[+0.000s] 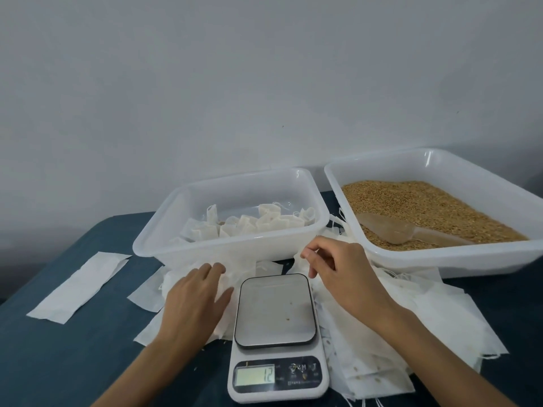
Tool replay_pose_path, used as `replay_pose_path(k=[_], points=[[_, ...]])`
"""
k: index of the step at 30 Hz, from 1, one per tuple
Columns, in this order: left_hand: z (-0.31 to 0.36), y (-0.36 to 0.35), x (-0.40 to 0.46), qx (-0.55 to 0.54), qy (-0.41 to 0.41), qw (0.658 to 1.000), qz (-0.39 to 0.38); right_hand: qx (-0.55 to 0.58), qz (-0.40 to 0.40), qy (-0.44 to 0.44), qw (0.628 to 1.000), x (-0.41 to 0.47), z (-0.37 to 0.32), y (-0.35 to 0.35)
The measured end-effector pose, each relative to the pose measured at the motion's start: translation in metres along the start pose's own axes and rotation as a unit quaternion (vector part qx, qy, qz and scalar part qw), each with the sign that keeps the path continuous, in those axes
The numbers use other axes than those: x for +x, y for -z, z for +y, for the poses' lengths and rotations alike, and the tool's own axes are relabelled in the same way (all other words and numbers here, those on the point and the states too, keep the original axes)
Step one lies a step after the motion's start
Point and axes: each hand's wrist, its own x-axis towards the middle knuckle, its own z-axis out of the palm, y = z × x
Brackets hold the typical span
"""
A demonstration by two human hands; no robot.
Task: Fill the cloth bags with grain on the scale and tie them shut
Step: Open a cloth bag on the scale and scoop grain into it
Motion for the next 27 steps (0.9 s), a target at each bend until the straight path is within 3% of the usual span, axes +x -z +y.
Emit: replay_pose_path(k=[4, 7, 9, 12, 14, 16, 20, 22, 27], points=[[0.001, -0.002, 0.009, 0.014, 0.033, 0.999, 0.017, 0.002, -0.006, -0.002, 1.0, -0.001, 0.0, -0.001], [0.009, 0.007, 0.007, -0.105, 0.063, 0.99, 0.077, 0.014, -0.004, 0.009, 1.0, -0.001, -0.003, -0.002], [0.022, 0.015, 0.01, -0.299, 0.115, 0.944, 0.085, 0.048, -0.011, 0.018, 0.999, -0.001, -0.006, -0.001], [0.049, 0.019, 0.024, -0.568, 0.161, 0.807, -0.007, 0.12, -0.066, -0.016, 0.99, -0.002, -0.009, -0.003], [0.067, 0.016, 0.033, -0.631, 0.153, 0.759, -0.045, 0.188, -0.093, -0.055, 0.976, 0.0, -0.01, -0.001], [0.079, 0.011, 0.039, -0.655, 0.148, 0.739, -0.054, 0.251, -0.099, -0.067, 0.96, 0.004, -0.006, 0.002], [0.08, -0.005, 0.042, -0.692, 0.226, 0.686, 0.016, 0.272, -0.028, -0.079, 0.959, 0.006, 0.0, 0.005], [0.076, -0.013, 0.039, -0.695, 0.232, 0.68, 0.037, 0.284, -0.005, -0.09, 0.954, 0.006, 0.0, 0.004], [0.072, -0.018, 0.03, -0.656, 0.158, 0.738, 0.026, 0.297, 0.002, -0.107, 0.949, 0.004, -0.001, -0.002]])
